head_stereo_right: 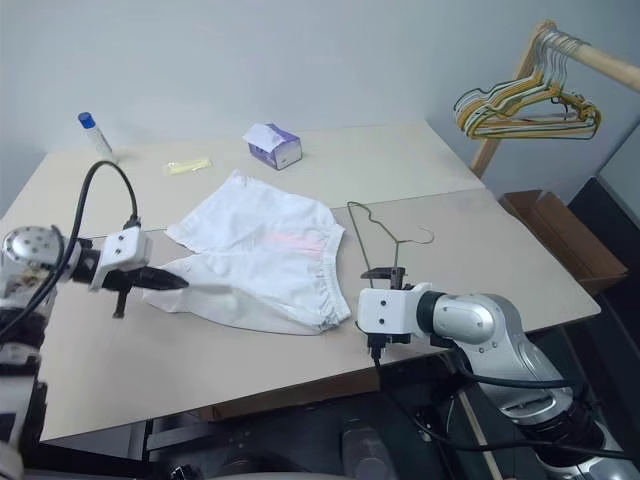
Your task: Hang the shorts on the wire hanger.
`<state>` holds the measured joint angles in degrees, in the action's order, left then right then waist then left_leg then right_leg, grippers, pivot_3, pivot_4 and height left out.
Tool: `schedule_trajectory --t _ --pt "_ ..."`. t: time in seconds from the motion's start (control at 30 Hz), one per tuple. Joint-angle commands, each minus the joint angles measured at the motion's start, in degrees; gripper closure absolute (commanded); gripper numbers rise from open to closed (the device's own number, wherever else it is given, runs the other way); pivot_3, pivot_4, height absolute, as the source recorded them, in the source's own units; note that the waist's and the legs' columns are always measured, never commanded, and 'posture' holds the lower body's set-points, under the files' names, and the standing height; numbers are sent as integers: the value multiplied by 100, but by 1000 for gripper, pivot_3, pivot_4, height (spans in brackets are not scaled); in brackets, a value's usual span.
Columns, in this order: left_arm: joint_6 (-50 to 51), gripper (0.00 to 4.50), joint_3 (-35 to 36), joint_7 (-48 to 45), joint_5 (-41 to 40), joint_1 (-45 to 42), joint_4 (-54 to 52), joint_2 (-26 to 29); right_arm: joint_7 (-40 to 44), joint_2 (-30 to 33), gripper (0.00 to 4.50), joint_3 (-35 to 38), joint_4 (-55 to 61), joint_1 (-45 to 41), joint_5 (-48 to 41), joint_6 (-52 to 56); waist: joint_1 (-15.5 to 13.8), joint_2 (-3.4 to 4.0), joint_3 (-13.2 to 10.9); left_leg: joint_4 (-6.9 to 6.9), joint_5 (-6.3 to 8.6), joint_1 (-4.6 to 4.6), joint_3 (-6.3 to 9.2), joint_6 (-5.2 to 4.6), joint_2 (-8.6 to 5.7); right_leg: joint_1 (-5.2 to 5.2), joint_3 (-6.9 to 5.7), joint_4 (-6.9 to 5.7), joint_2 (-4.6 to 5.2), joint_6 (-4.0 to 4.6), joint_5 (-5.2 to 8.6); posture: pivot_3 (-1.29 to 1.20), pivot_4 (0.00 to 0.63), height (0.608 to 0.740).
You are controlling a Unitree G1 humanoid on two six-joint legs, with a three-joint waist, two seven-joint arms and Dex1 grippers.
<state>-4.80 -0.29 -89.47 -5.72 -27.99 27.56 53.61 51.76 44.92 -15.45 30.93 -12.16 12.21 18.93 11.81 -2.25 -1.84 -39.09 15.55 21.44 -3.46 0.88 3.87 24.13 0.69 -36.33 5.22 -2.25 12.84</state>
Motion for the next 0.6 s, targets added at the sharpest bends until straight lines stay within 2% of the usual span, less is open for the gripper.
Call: schedule_trajectory --t 0.03,0.2,0.4,0.47,0.6 --pt "944 4464 671 109 -731 835 -1673 427 -68 -7 0 126 111 -47 -1 -52 -12 0 0 0 0 -1 1 0 0 0 0 0 2 0 0 -144 0 740" --pt "1696 4464 1343 418 -859 2722 -3226 917 -38 -9 0 101 -28 -131 -15 -173 -83 1 1 9 0 -19 -7 0 1 -3 8 -6 0 0 2 -113 0 740" --pt "1953 4464 1638 674 -699 3838 -3859 1252 -11 -37 0 107 -163 -239 -63 -297 -310 0 1 10 1 -28 -11 1 1 -1 6 -21 0 11 10 -87 0 740" --pt "1849 4464 1671 891 -721 3822 -3907 1161 -13 -57 0 106 -192 -264 -72 -312 -401 0 1 12 1 -28 -12 1 0 0 5 -22 0 14 13 -83 0 740" --pt "1782 4464 1502 1807 -956 2612 -3592 381 -25 -132 0 70 -229 -324 -93 -397 -658 -3 7 8 1 -29 -14 2 -3 -2 0 -31 -1 19 16 -80 0 740"
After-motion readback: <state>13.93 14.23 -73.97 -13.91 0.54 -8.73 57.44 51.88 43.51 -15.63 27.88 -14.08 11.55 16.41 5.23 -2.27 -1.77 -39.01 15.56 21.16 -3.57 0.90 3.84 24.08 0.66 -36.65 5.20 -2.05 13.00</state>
